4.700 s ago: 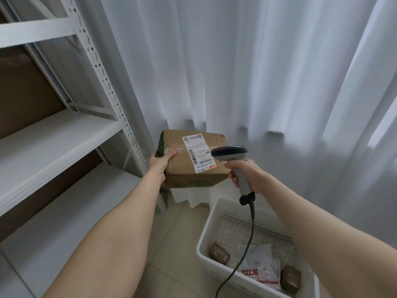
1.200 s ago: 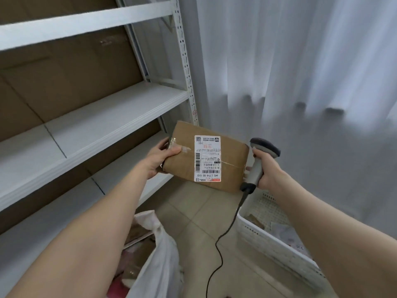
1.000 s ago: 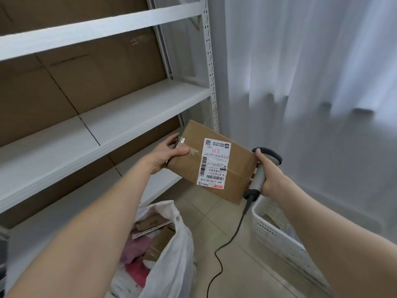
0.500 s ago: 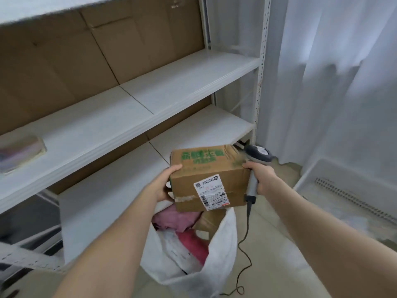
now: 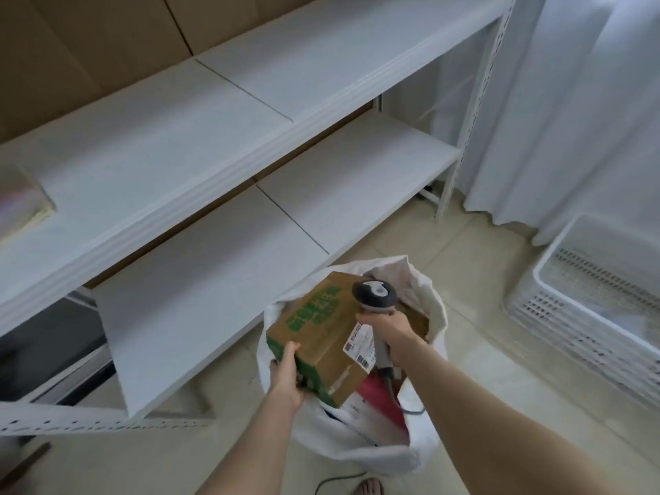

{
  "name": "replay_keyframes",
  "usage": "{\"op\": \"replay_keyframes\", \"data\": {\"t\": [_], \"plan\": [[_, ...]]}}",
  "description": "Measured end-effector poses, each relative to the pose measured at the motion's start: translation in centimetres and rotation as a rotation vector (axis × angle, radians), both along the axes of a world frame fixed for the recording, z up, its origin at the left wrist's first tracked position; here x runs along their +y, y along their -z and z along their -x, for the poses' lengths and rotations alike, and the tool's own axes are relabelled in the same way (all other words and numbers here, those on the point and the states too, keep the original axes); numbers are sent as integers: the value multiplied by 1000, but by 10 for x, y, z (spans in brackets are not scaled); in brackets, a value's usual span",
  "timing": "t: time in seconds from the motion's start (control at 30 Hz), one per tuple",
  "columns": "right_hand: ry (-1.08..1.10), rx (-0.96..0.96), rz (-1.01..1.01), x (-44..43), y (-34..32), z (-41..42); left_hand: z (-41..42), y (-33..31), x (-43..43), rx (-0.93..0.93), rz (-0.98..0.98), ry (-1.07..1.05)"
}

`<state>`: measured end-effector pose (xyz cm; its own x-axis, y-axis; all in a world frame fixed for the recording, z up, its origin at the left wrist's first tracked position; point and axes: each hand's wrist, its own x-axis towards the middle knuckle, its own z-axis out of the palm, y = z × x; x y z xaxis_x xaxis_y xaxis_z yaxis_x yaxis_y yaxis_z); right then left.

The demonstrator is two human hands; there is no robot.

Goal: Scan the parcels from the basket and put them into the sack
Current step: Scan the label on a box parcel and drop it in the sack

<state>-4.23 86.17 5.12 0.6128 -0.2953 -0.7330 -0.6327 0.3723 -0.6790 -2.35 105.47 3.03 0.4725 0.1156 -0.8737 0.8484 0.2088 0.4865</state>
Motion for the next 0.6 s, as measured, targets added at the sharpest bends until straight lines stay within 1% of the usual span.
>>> {"op": "replay_keyframes", "data": {"t": [0.07, 0.1, 0.17, 0.2, 0.3, 0.33, 0.37, 0.4, 0.5, 0.53, 0.57, 0.6], "plan": [[-8, 11, 51, 18, 16, -6, -4, 7, 11, 77, -33, 103], [-12, -3, 94, 25, 23, -10, -9, 10, 16, 76, -118, 203], [-63, -2, 203, 37, 32, -22, -23, 20, 24, 0, -383, 430], [-108, 27, 259, 43, 35, -26, -32, 25, 26, -46, -495, 502], [-209, 115, 380, 53, 48, -33, -61, 41, 34, -155, -817, 573], [-234, 137, 395, 55, 52, -33, -69, 48, 38, -171, -892, 600], [-251, 150, 400, 56, 59, -32, -77, 57, 41, -169, -915, 619], [-255, 159, 395, 58, 65, -32, -84, 68, 45, -144, -881, 602], [-275, 156, 377, 67, 79, -37, -102, 97, 58, -49, -664, 492], [-308, 146, 391, 71, 82, -41, -105, 102, 64, -31, -630, 482], [-348, 139, 419, 74, 85, -46, -109, 107, 70, -46, -647, 489], [-387, 137, 446, 79, 87, -51, -111, 108, 76, -95, -710, 497]]}}
